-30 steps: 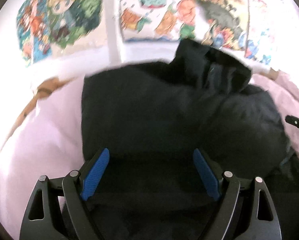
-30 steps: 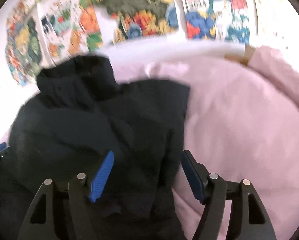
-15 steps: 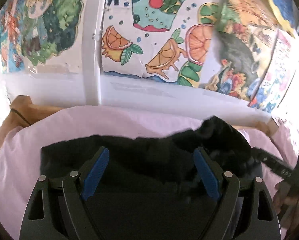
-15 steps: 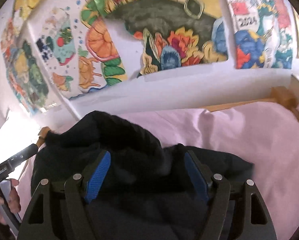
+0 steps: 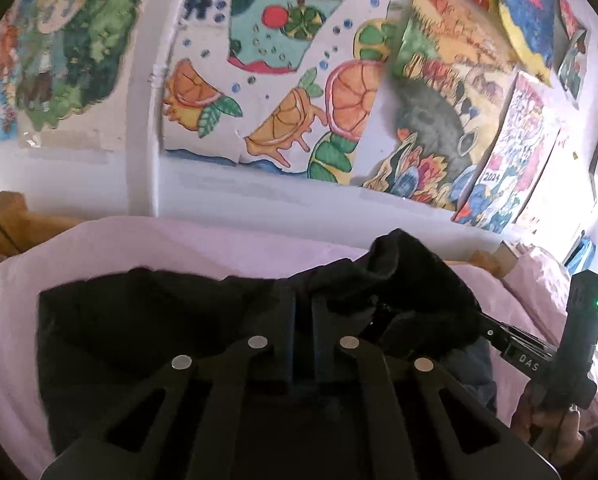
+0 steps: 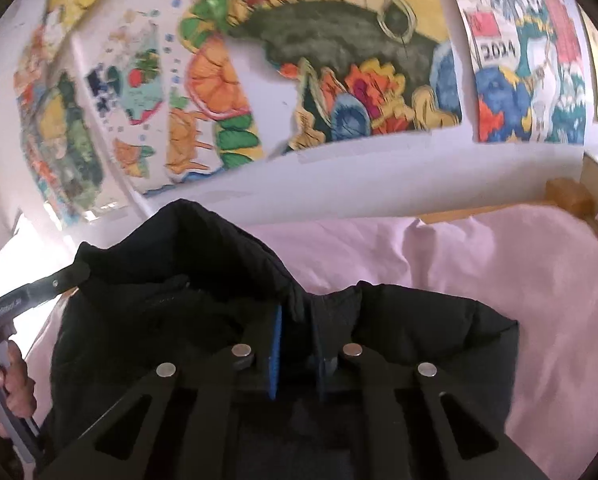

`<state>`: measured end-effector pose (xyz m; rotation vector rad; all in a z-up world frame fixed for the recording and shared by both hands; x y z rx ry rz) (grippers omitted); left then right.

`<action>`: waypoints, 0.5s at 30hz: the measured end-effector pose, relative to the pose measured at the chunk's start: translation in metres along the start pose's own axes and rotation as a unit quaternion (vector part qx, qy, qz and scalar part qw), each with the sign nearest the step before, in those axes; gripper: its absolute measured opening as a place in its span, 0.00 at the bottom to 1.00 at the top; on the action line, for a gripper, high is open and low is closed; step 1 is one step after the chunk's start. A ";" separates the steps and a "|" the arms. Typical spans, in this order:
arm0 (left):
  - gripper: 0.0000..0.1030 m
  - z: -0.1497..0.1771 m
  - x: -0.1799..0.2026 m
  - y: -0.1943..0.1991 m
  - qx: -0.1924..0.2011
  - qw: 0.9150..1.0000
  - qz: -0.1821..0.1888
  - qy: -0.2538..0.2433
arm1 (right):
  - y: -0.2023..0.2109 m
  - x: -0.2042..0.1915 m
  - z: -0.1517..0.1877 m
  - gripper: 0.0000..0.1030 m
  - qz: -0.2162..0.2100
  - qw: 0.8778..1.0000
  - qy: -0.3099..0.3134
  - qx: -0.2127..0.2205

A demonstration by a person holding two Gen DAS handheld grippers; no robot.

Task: Fold large clothes

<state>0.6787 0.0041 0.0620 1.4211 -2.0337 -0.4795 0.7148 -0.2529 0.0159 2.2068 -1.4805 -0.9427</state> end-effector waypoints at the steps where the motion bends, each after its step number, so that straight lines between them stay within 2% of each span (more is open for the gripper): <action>1: 0.04 0.004 0.001 0.008 0.005 1.000 0.000 -0.002 | 0.009 -0.001 0.003 0.12 -0.007 1.000 0.003 0.004; 6: 0.03 0.040 -0.012 0.042 0.004 1.000 0.004 0.001 | 0.046 -0.008 0.027 0.08 -0.021 0.999 0.041 0.017; 9: 0.03 0.063 -0.018 0.039 -0.012 1.000 -0.004 0.005 | 0.049 -0.011 0.048 0.08 -0.006 0.997 0.074 0.009; 15: 0.03 0.092 -0.032 0.015 -0.037 0.999 -0.030 0.020 | 0.030 -0.012 0.084 0.08 0.014 0.995 0.095 -0.014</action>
Point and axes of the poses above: each gripper's, at about its wrist camera, not at the fingertips, and y roughly against the way its jaws point, x to its right, z to its underside, the point moved 2 cm from there along -y, roughly the way its jaws point, and after that the axes turned 2 degrees about -x, right-handed, at the moved point
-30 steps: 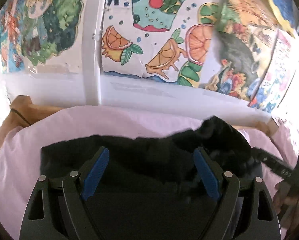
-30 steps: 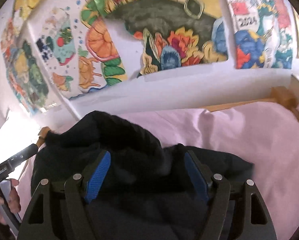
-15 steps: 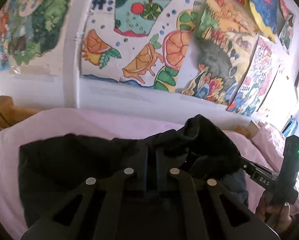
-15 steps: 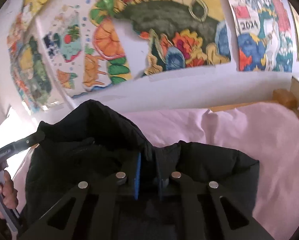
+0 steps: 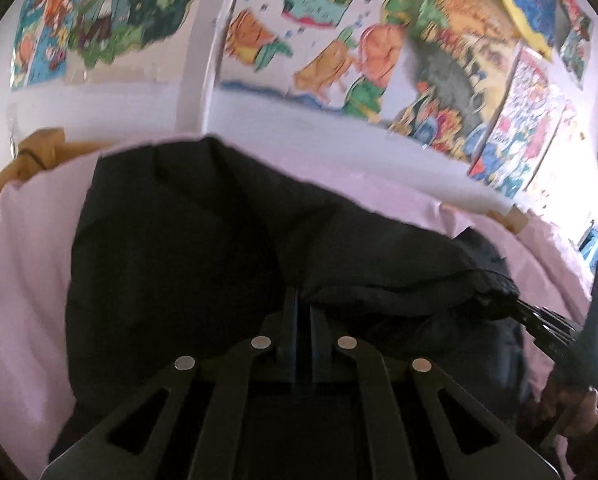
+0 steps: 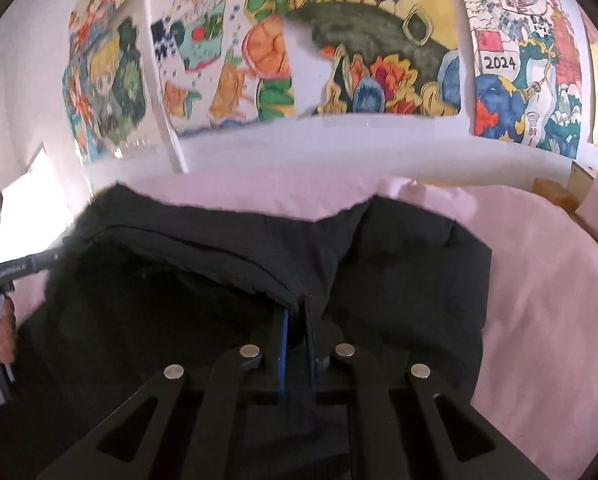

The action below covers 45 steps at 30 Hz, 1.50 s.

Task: Fold large clothes

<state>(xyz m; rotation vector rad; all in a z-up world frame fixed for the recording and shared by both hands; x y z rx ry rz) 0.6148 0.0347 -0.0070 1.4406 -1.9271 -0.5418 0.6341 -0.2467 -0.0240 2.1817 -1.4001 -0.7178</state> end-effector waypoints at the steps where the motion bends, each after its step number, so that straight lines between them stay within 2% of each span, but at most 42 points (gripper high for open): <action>1: 0.03 0.002 -0.003 -0.003 -0.001 1.000 -0.001 0.002 | -0.002 -0.001 0.004 0.08 0.003 1.000 0.003 0.000; 7: 0.03 0.017 -0.009 -0.020 0.017 1.000 -0.006 -0.004 | -0.013 -0.005 0.024 0.08 0.016 1.000 0.023 0.010; 12: 0.03 0.021 -0.012 -0.017 0.034 0.999 0.009 -0.012 | 0.003 -0.003 0.020 0.09 -0.003 1.000 0.013 0.027; 15: 0.03 0.020 -0.012 -0.017 0.035 0.999 0.010 -0.015 | 0.029 0.000 0.008 0.12 -0.027 0.997 0.005 0.070; 17: 0.03 0.019 -0.012 -0.017 0.034 0.999 0.012 -0.013 | 0.035 -0.001 -0.008 0.13 -0.021 0.996 0.005 0.088; 21: 0.03 0.018 -0.010 -0.014 0.038 0.999 0.014 -0.019 | 0.007 -0.013 -0.026 0.13 -0.030 0.998 0.001 0.054; 25: 0.07 0.017 -0.006 0.000 0.052 0.998 0.013 -0.024 | -0.024 -0.026 -0.013 0.13 -0.033 0.999 0.007 0.017; 26: 0.12 0.017 -0.004 0.006 0.054 0.998 0.008 -0.029 | -0.025 -0.028 -0.008 0.13 -0.030 0.999 0.013 0.019; 28: 0.32 0.020 -0.001 0.016 0.062 0.997 0.008 -0.037 | -0.027 -0.031 -0.001 0.13 -0.024 0.999 0.026 0.021; 29: 0.47 0.023 0.000 0.025 0.076 0.996 0.011 -0.037 | -0.027 -0.031 0.001 0.13 -0.025 0.999 0.026 0.020; 30: 0.56 0.026 -0.001 0.036 0.097 0.995 0.017 -0.032 | -0.027 -0.029 0.002 0.13 -0.028 0.999 0.023 0.019; 32: 0.62 0.028 0.000 0.051 0.128 0.991 0.031 -0.027 | -0.028 -0.027 0.005 0.13 -0.027 0.999 0.020 0.026; 34: 0.67 0.024 0.007 0.056 0.140 0.989 0.028 -0.031 | -0.028 -0.027 0.008 0.13 -0.027 0.999 0.020 0.024; 37: 0.67 0.014 0.024 0.038 0.110 0.992 -0.013 -0.060 | -0.028 -0.029 0.011 0.13 -0.020 0.999 0.028 0.023; 41: 0.68 0.009 0.031 -0.018 0.019 0.990 -0.098 -0.097 | -0.029 -0.029 0.010 0.13 -0.015 0.999 0.029 0.021; 42: 0.69 0.011 0.029 -0.029 0.008 0.990 -0.104 -0.095 | -0.030 -0.028 0.010 0.13 -0.015 0.999 0.029 0.020; 45: 0.70 0.013 0.014 -0.047 0.002 0.994 -0.084 -0.063 | -0.040 -0.026 0.010 0.13 -0.021 0.999 0.031 0.007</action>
Point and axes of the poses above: each gripper's, at about its wrist camera, not at the fingertips, and y roughly against the way its jaws point, x to its right, z to its underside, the point moved 2 cm from there along -y, roughly the way its jaws point, and after that the axes turned 2 degrees about -x, right-handed, at the moved point
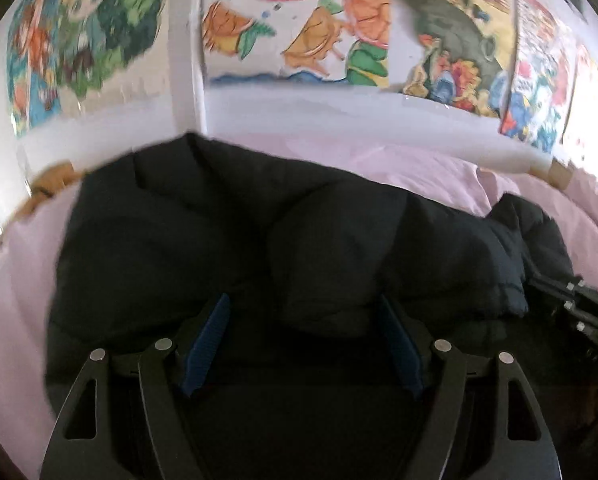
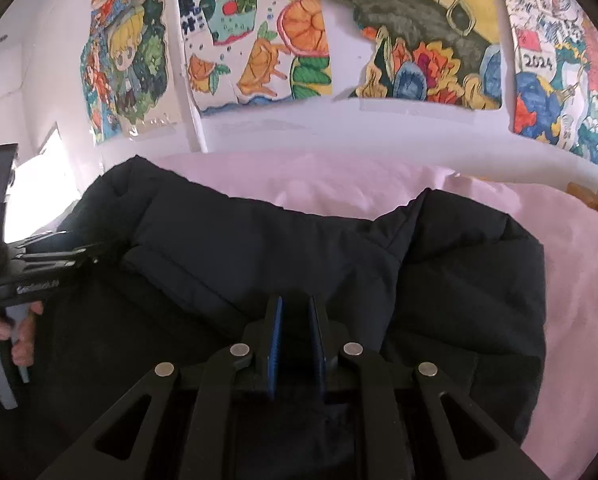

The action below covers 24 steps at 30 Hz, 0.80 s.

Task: Fold large clothes
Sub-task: 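Fold the hem up toward the collar with both grippers and release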

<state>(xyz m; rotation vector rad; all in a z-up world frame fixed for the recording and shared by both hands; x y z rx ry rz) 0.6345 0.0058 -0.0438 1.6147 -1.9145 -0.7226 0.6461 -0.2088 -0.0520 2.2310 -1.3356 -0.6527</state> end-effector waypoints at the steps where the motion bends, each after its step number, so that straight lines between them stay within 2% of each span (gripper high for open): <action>1: 0.70 0.001 -0.002 -0.003 -0.002 1.000 0.004 0.001 | -0.007 0.002 0.001 0.13 -0.005 1.000 0.000 -0.008; 6: 0.72 0.004 -0.008 -0.024 -0.013 1.000 0.014 -0.009 | -0.036 0.014 0.005 0.13 -0.027 0.999 -0.019 -0.032; 14: 0.75 0.003 -0.011 -0.056 -0.031 0.999 -0.006 -0.017 | -0.078 0.017 0.009 0.13 -0.014 0.998 -0.011 -0.059; 21: 0.76 0.007 -0.011 -0.026 0.005 1.000 0.006 -0.022 | -0.055 0.010 0.013 0.14 -0.001 1.000 0.000 -0.027; 24: 0.80 0.008 -0.007 -0.012 0.011 1.000 -0.006 -0.022 | -0.039 0.011 0.014 0.21 -0.009 1.000 -0.003 -0.004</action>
Point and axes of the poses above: each gripper's, at about its wrist camera, not at the fingertips, and y roughly against the way its jaws point, x to its right, z to its underside, the point moved 2 cm from there along -y, roughly the way its jaws point, and after that the axes turned 2 degrees about -x, right-handed, at the moved point
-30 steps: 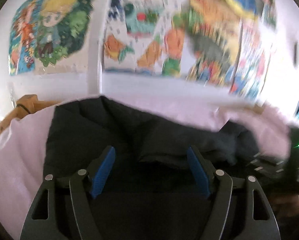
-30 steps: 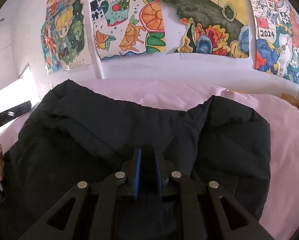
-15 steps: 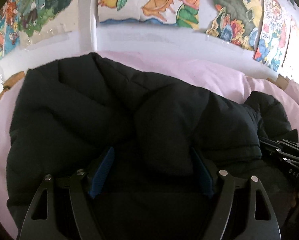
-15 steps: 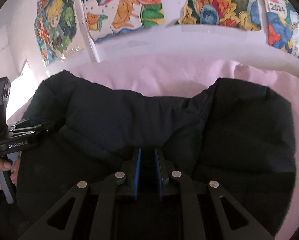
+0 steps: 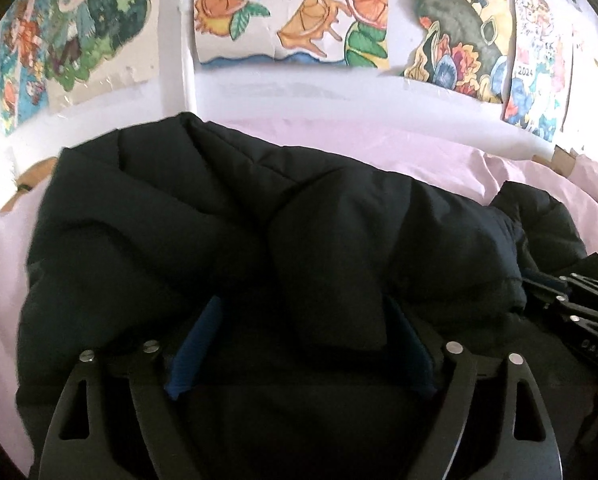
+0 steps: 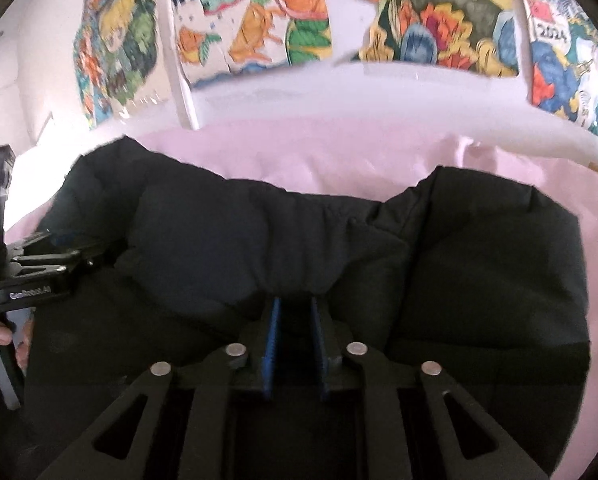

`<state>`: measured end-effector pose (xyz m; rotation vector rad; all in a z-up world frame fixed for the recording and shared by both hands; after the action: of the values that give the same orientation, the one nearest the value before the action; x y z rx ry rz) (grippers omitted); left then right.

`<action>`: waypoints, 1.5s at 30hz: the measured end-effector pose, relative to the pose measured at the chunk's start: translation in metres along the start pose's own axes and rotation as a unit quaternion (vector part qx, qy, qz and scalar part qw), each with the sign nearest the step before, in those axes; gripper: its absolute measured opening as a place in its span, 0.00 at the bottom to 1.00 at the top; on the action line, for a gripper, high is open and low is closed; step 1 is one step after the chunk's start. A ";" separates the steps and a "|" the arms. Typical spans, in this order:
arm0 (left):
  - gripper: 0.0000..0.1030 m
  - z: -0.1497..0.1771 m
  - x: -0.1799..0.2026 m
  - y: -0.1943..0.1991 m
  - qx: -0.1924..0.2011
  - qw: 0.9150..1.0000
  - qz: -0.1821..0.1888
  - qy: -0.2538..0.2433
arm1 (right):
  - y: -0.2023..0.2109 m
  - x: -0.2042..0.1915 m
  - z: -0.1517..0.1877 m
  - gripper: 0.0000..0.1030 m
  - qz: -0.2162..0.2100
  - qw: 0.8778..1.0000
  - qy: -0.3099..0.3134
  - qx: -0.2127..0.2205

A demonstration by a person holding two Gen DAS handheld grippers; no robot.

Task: Fold large clothes
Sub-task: 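Fold the hem up toward the collar with both grippers and release, then grasp the jacket hem with the left gripper while the right gripper grasps the hem beside it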

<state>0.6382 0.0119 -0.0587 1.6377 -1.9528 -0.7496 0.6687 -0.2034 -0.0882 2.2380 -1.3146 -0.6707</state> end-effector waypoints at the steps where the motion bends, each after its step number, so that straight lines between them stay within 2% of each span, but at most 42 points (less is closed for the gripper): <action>1: 0.81 0.001 0.002 0.003 0.001 1.000 -0.005 0.000 | 0.007 0.001 0.000 0.24 -0.004 1.000 -0.004 0.007; 2: 0.82 0.003 0.004 0.008 0.000 1.000 -0.012 0.001 | 0.011 0.001 0.001 0.35 -0.009 1.000 -0.006 0.010; 3: 0.84 0.005 0.006 0.012 -0.004 1.000 -0.022 -0.001 | 0.016 0.000 0.001 0.55 -0.017 1.000 -0.005 0.011; 4: 0.85 0.007 0.008 0.015 -0.006 1.000 -0.029 -0.004 | 0.021 -0.003 0.003 0.67 -0.024 1.000 0.000 0.012; 5: 0.86 0.010 0.011 0.020 -0.008 0.999 -0.038 -0.009 | 0.024 -0.008 0.004 0.89 -0.018 1.000 0.009 0.012; 6: 0.86 0.012 0.014 0.023 -0.009 0.999 -0.042 -0.013 | 0.029 -0.015 0.006 0.94 0.003 1.000 0.025 0.010; 9: 0.86 0.020 0.019 0.038 -0.009 0.999 -0.047 -0.015 | 0.042 -0.030 0.013 0.94 0.029 0.998 0.058 -0.001; 11: 0.87 0.024 0.021 0.048 -0.008 0.999 -0.038 -0.006 | 0.052 -0.037 0.015 0.94 0.043 0.997 0.069 0.000; 15: 0.93 0.028 0.022 0.075 -0.009 1.000 -0.023 0.018 | 0.080 -0.051 0.024 0.94 0.057 0.995 0.082 -0.002; 17: 0.98 0.031 0.023 0.095 -0.010 1.000 -0.001 0.025 | 0.096 -0.062 0.029 0.95 0.069 0.993 0.097 -0.005; 23: 0.98 0.046 0.032 0.167 -0.024 0.999 0.034 0.018 | 0.162 -0.094 0.031 0.95 0.093 0.990 0.109 -0.014; 26: 0.98 0.058 0.040 0.202 -0.045 0.998 0.040 0.006 | 0.202 -0.104 0.030 0.97 0.085 0.994 0.066 -0.024; 29: 0.98 0.068 0.047 0.236 -0.048 0.998 0.041 0.001 | 0.237 -0.116 0.032 0.98 0.074 0.996 0.048 -0.028; 37: 0.98 0.087 0.059 0.330 -0.020 0.999 0.025 -0.012 | 0.327 -0.157 0.068 1.00 0.078 0.994 0.076 -0.024; 41: 0.98 0.100 0.063 0.366 -0.004 1.000 0.023 -0.016 | 0.360 -0.170 0.089 1.00 0.073 0.994 0.074 -0.033; 45: 0.98 0.113 0.067 0.394 -0.004 0.999 0.029 -0.026 | 0.388 -0.186 0.108 1.00 0.076 0.993 0.083 -0.040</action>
<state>0.2669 0.0104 0.1262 1.5648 -2.0224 -0.7826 0.2654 -0.2239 0.0947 2.0586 -1.3347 -0.4644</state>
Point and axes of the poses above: each gripper's, at about its wrist camera, not at the fingertips, and y roughly against the way its jaws point, x to its right, z to its underside, the point moved 2 cm from there along -y, roughly the way its jaws point, and after that the axes turned 2 degrees about -x, right-handed, at the moved point
